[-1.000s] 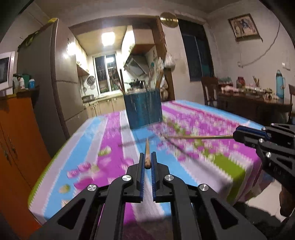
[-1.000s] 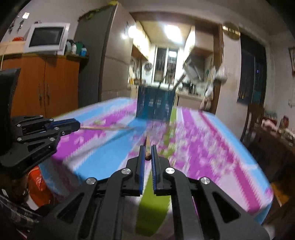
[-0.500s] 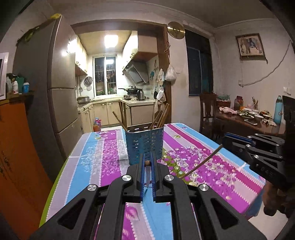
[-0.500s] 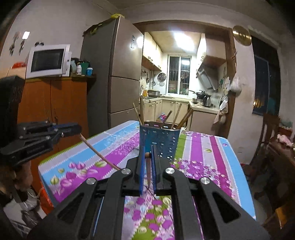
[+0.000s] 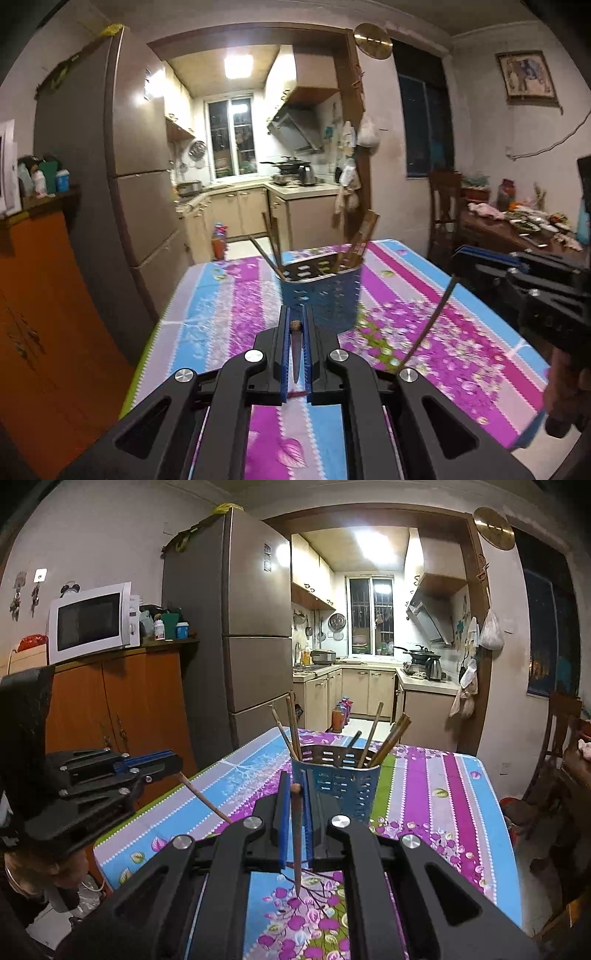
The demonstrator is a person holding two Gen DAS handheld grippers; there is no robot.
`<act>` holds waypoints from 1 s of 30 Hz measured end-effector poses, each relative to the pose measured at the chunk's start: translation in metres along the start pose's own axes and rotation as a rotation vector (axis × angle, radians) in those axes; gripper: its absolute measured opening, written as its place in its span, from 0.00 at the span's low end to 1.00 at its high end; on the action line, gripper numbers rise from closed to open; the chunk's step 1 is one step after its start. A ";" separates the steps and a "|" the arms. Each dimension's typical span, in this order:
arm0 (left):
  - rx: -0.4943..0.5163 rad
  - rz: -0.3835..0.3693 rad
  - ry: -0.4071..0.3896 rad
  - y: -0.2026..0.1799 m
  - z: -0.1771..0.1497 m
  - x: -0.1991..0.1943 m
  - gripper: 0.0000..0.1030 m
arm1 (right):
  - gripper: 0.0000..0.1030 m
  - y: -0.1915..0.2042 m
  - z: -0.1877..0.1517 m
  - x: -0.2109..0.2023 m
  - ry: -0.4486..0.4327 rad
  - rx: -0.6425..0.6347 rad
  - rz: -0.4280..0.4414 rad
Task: Organize utensils
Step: 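Lift the left tool's chopstick over the blue holder while the right tool carries its own, then lower both chopsticks into the blue holder and open both tools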
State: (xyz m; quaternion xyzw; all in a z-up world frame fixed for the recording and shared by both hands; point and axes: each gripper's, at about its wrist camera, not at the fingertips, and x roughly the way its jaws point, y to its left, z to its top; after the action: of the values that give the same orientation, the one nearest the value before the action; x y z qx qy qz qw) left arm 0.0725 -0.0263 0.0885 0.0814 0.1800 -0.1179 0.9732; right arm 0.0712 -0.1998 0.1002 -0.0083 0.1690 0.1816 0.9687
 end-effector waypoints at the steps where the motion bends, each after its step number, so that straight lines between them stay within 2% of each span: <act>1: 0.006 0.016 -0.005 -0.001 0.002 0.001 0.07 | 0.05 -0.001 0.002 0.001 0.002 0.002 0.000; 7: 0.042 0.113 -0.048 -0.006 0.012 0.003 0.07 | 0.05 -0.002 0.017 0.002 -0.004 -0.014 -0.015; 16: 0.080 0.165 -0.096 -0.012 0.027 0.003 0.07 | 0.05 -0.016 0.052 0.003 -0.042 -0.031 -0.062; 23: 0.098 0.165 -0.132 -0.019 0.046 0.007 0.07 | 0.05 -0.030 0.080 0.010 -0.085 -0.043 -0.103; 26: 0.087 0.143 -0.162 -0.018 0.071 0.011 0.07 | 0.05 -0.036 0.098 0.013 -0.116 -0.046 -0.121; 30: 0.032 0.062 -0.219 -0.009 0.116 0.016 0.07 | 0.05 -0.048 0.129 0.017 -0.180 -0.037 -0.144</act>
State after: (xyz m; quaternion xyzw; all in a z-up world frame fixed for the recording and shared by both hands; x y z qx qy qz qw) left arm 0.1231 -0.0618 0.1882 0.0889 0.0682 -0.0985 0.9888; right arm 0.1446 -0.2288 0.2137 -0.0217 0.0770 0.1149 0.9902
